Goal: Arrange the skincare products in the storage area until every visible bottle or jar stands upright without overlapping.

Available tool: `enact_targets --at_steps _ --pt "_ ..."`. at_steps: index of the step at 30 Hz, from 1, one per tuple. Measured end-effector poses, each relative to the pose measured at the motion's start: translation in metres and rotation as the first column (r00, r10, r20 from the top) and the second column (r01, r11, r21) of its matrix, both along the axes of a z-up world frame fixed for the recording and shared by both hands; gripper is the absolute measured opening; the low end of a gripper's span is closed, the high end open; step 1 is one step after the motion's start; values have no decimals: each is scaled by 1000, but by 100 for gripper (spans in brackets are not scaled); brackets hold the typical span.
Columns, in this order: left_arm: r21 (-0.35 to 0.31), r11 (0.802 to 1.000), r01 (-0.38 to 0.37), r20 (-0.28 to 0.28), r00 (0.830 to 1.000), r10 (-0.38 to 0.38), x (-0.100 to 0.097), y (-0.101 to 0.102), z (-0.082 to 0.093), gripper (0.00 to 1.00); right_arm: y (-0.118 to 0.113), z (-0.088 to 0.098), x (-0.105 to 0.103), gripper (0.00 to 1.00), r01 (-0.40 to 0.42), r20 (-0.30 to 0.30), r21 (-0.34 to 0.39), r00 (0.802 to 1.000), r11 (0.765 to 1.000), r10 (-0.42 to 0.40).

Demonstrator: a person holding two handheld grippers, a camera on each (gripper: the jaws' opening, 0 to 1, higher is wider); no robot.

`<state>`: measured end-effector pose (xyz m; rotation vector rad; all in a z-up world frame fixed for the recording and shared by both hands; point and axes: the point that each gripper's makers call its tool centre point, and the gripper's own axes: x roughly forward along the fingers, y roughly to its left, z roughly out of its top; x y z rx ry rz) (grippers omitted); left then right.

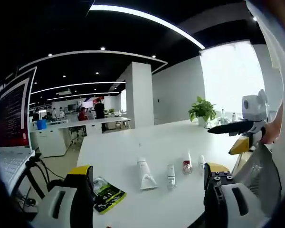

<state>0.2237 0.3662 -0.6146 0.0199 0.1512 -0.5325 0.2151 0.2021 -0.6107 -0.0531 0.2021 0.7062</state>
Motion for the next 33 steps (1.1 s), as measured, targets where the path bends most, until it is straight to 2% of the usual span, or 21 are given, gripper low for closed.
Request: enact_targets --at_steps 1,3,5,7,8,10,11,13,15,16,18,20,21,23,24,29,33 --pt "4 1000 -3 -3 1000 3 2 -1 0 100 1 -4 0 99 -6 -16 -1 1000 1000 6" --pt "14 1000 -8 -1 1000 8 3 -3 0 100 1 -6 0 99 -10 -11 -21 1000 1000 10" --pt "46 998 -39 54 998 36 4 0 4 100 3 -4 -2 99 -27 4 -35 1000 999 27" --pt "69 996 -53 113 993 44 2 0 7 99 7 -6 -4 99 -54 14 -88 998 995 55" --pt "81 996 -39 111 993 30 1 -3 5 98 7 -5 -2 99 -50 42 -111 998 993 55" --pt "83 996 -31 108 994 22 3 -5 2 98 10 -10 0 99 -47 25 -90 998 995 49" --pt "87 996 -25 98 995 16 5 -5 0 98 9 -16 2 99 -38 10 -92 999 995 39" --pt "114 992 -45 66 997 37 8 -3 -9 98 6 -31 6 99 -33 -45 -151 999 988 27" --pt "77 996 -55 46 998 51 11 -2 -11 100 9 -25 6 98 -47 -12 -136 999 990 46" --pt "64 996 -68 50 997 65 13 -1 -9 100 7 -26 5 98 -55 8 -154 998 987 56" --pt "54 996 -72 56 996 69 14 -2 -8 100 7 -31 4 98 -70 -10 -173 998 982 69" --pt "47 997 -60 37 998 59 13 -9 -13 100 7 -38 5 98 -89 -31 -195 996 977 85" --pt "64 997 -50 34 998 48 12 -13 -16 100 7 -39 5 98 -92 -35 -203 996 975 87" --pt "148 989 -12 35 999 7 8 -21 -25 100 4 -48 3 98 -90 -93 -193 993 977 73" --pt "177 984 -11 33 999 6 7 -21 -28 100 4 -47 3 98 -92 -87 -198 993 976 76" --pt "169 985 -27 46 999 19 8 -19 -25 100 9 -48 -4 96 -123 -82 -205 991 971 108" --pt "184 982 -38 33 999 33 9 -18 -28 100 7 -51 -4 94 -117 -92 -209 991 971 100"
